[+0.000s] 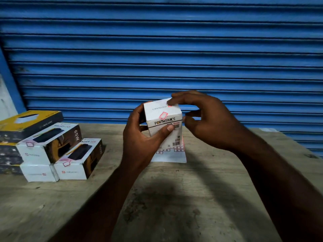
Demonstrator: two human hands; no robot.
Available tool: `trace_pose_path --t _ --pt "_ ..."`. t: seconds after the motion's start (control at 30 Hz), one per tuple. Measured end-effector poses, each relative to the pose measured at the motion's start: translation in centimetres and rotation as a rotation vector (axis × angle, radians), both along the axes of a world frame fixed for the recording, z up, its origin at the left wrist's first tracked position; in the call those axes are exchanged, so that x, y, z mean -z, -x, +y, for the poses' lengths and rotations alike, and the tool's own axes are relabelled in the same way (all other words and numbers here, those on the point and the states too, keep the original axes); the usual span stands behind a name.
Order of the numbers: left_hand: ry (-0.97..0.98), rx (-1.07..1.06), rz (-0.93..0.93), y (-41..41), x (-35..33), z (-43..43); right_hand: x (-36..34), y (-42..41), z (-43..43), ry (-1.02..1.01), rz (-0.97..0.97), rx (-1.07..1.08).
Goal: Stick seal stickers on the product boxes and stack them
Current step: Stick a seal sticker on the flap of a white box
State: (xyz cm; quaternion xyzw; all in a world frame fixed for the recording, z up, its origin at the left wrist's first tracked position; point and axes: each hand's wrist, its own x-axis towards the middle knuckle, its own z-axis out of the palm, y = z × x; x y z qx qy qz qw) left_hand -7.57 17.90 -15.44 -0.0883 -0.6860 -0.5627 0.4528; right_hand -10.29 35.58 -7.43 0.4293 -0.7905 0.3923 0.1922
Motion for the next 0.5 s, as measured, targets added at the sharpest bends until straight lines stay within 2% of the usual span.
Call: trace_pose_path --t 0.2,0.5 --pt "0.135 -0.205 0.146 -0.5 -0.3 -0.1 -0.3 -1.6 -0.1 -0.045 0.015 -0.070" --pt "0.145 -0.212 0.173 -0.8 -0.4 -0.2 -0.3 -2.1 -0.6 0.005 -0.080 -0.165"
